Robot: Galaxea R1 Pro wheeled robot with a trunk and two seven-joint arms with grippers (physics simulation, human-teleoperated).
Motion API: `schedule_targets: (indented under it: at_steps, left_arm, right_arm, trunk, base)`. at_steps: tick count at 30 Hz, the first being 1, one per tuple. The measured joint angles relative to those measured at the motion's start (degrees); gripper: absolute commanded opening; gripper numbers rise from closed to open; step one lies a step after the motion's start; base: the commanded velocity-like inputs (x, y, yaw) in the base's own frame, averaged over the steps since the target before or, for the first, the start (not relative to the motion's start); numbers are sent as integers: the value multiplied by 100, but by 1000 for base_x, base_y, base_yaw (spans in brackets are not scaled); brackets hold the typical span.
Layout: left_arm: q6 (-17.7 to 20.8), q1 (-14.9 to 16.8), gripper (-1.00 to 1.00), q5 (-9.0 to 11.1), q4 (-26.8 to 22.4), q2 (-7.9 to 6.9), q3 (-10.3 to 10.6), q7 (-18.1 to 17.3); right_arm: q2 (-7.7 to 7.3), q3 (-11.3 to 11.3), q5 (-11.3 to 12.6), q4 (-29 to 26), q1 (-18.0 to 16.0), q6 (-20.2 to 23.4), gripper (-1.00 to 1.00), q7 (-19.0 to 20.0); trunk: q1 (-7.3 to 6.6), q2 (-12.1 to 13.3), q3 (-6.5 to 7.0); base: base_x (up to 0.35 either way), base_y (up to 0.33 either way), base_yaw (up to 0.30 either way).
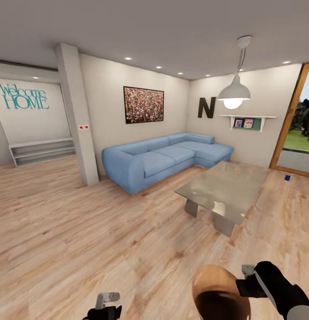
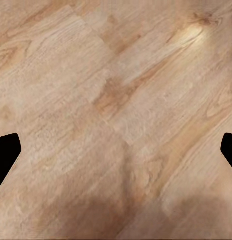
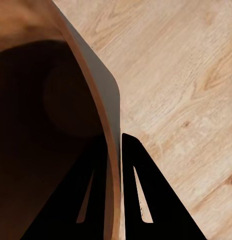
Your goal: Put the three can of soda from the living room inside the tash can in the kitchen.
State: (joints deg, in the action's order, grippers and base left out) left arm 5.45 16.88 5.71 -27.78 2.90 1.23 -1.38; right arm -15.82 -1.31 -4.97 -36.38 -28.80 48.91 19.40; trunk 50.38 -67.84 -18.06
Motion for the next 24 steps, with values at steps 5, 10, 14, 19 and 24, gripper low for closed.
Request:
schedule_targets:
  at_steps: [5, 10, 14, 19, 24]
  left_arm:
    - [0, 2, 100, 0, 0, 0, 0, 5]
    - [0, 0, 100, 0, 0, 0, 0, 3]
    - [0, 0, 100, 0, 0, 0, 0, 1]
    - [0, 0, 100, 0, 0, 0, 0, 0]
    - [-4, 0, 100, 0, 0, 0, 0, 1]
  right_arm:
    - [0, -2, -2, 0, 0, -1, -100, -1]
    - [0, -3, 11, 0, 0, 1, -100, 6]
    - [0, -3, -7, 0, 0, -4, -100, 6]
    - [0, -4, 3, 0, 0, -5, -100, 7]
    - [-4, -8, 17, 0, 0, -4, -100, 7]
  trunk:
    - [0, 0, 0]
    - [0, 0, 0]
    - [0, 0, 0]
    - [0, 0, 0]
    - [0, 0, 0]
  base:
    - [346, 132, -45]
    - [342, 143, -217]
    - [338, 148, -271]
    - [336, 150, -282]
    - [335, 151, -285]
